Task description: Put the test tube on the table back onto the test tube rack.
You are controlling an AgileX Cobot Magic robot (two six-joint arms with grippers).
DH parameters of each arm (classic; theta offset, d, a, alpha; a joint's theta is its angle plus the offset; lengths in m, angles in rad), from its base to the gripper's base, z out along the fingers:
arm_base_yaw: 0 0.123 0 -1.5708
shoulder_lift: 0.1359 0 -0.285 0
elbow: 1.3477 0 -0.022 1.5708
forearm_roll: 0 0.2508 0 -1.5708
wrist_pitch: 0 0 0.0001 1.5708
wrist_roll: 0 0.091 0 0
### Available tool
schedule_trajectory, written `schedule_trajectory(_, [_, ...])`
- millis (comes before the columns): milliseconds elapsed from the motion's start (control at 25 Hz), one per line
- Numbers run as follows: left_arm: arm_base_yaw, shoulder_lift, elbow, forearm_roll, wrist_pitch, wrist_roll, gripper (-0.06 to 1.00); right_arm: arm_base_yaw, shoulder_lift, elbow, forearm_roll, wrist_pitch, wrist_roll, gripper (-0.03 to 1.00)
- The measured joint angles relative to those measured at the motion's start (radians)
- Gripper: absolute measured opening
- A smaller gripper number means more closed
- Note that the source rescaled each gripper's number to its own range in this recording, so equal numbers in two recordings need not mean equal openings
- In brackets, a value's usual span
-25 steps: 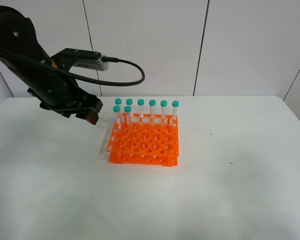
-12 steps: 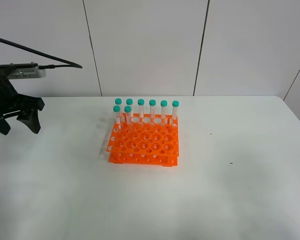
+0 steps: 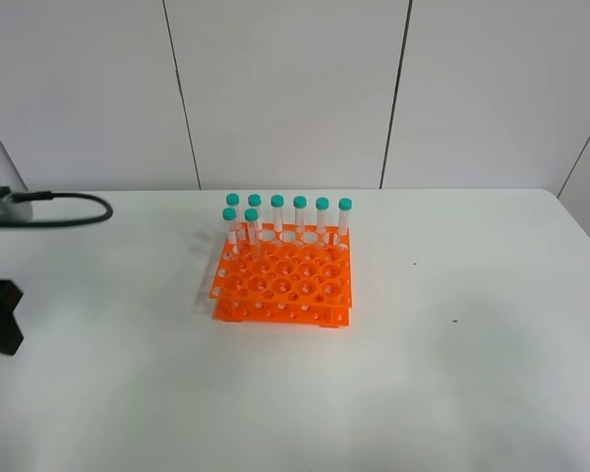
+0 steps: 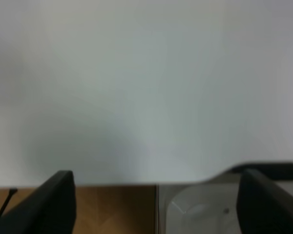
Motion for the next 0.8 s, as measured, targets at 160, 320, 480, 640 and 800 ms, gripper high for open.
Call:
schedule_trajectory(160, [0.000, -0.246, 0.142, 0.000, 0.002, 0.000, 1.00, 0.000, 0.000, 0.000, 0.000, 0.000, 0.000, 1.00])
schedule_trajectory(320, [0.000, -0.509, 0.240, 0.000, -0.008, 0.000, 1.00, 0.000, 0.000, 0.000, 0.000, 0.000, 0.000, 1.00])
schedule_trajectory(480, [0.000, -0.735, 0.271, 0.000, -0.025, 0.000, 1.00, 0.000, 0.000, 0.000, 0.000, 0.000, 0.000, 1.00])
schedule_trajectory(640, [0.000, -0.905, 0.271, 0.000, -0.026, 0.002, 1.00, 0.000, 0.000, 0.000, 0.000, 0.000, 0.000, 1.00])
schedule_trajectory(800, [0.000, -1.012, 0.271, -0.001, -0.026, 0.003, 1.00, 0.000, 0.000, 0.000, 0.000, 0.000, 0.000, 1.00])
